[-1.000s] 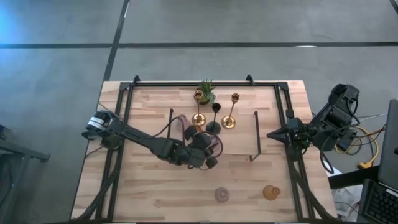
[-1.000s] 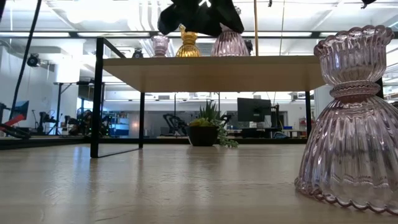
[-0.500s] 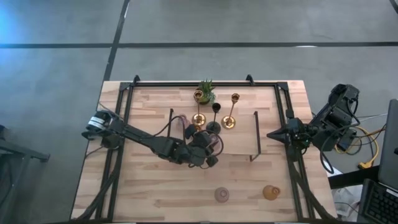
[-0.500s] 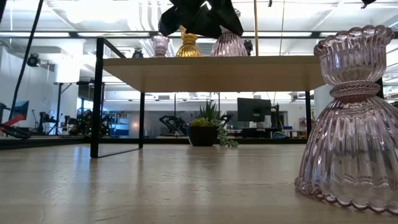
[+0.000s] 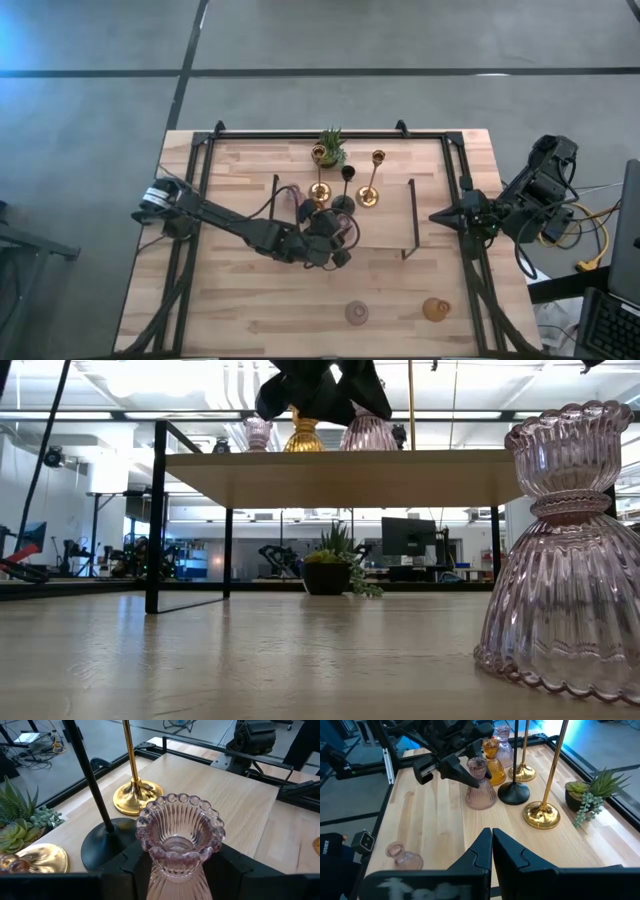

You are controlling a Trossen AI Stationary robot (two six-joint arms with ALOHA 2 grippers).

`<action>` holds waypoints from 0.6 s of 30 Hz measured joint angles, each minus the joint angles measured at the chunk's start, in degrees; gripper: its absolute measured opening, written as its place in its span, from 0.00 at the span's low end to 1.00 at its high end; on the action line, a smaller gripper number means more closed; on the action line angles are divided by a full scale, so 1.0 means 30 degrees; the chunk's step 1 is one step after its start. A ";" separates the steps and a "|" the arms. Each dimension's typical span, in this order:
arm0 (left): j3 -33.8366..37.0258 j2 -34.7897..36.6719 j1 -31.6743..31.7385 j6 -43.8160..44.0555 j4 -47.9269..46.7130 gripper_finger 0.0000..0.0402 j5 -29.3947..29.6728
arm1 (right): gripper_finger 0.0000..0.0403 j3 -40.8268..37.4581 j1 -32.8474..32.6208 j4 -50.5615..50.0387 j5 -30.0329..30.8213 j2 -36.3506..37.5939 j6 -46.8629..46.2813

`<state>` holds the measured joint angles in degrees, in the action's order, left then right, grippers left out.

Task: Pick & Place candle stick holders
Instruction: Put the left pink glass candle holder on the shelf

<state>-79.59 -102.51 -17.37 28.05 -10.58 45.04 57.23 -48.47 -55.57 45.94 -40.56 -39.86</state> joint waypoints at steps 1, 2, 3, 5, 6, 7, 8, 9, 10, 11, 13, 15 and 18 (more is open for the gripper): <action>0.0000 -0.0003 0.0000 0.0000 0.0005 0.39 -0.0016 | 0.02 0.0000 0.0000 0.0000 -0.0046 0.0000 0.0000; 0.0000 -0.0003 0.0000 -0.0004 0.0017 0.40 -0.0036 | 0.02 0.0000 -0.0007 0.0000 -0.0075 0.0000 0.0000; 0.0000 -0.0003 0.0000 -0.0040 0.0065 0.40 -0.0044 | 0.02 0.0000 0.0000 0.0001 -0.0207 0.0000 0.0000; 0.0007 -0.0010 0.0000 -0.0044 0.0144 0.40 -0.0051 | 0.02 0.0000 -0.0003 0.0003 -0.0426 -0.0004 -0.0004; 0.0013 -0.0010 0.0000 -0.0050 0.0150 0.40 -0.0057 | 0.02 0.0000 0.0000 0.0007 -0.0462 -0.0017 -0.0027; 0.0015 -0.0010 -0.0007 -0.0051 0.0156 0.40 -0.0058 | 0.02 0.0000 -0.0002 0.0007 -0.0485 -0.0022 -0.0054; 0.0015 -0.0010 -0.0022 -0.0051 0.0163 0.41 -0.0058 | 0.02 0.0000 -0.0006 0.0007 -0.0498 -0.0022 -0.0067; 0.0015 -0.0010 -0.0022 -0.0051 0.0165 0.41 -0.0058 | 0.02 0.0000 -0.0003 0.0007 -0.0494 -0.0022 -0.0073; 0.0015 -0.0014 -0.0025 -0.0105 0.0165 0.41 -0.0065 | 0.02 0.0000 0.0000 0.0007 -0.0490 -0.0022 -0.0073; 0.0015 -0.0010 -0.0039 -0.0191 0.0173 0.41 -0.0082 | 0.02 0.0000 0.0000 0.0007 -0.0494 -0.0022 -0.0073; 0.0015 0.0002 -0.0075 -0.0257 0.0169 0.41 -0.0097 | 0.02 0.0000 -0.0005 0.0007 -0.0493 -0.0022 -0.0073; 0.0015 0.0039 -0.0129 -0.0368 0.0165 0.41 -0.0165 | 0.02 0.0000 -0.0004 0.0007 -0.0490 -0.0022 -0.0073; 0.0004 0.0077 -0.0214 -0.0500 0.0158 0.41 -0.0208 | 0.02 0.0000 0.0000 0.0015 -0.0490 -0.0022 -0.0073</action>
<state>-79.58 -102.28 -18.01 26.55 -10.11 44.41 57.23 -48.47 -55.53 44.47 -40.62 -40.07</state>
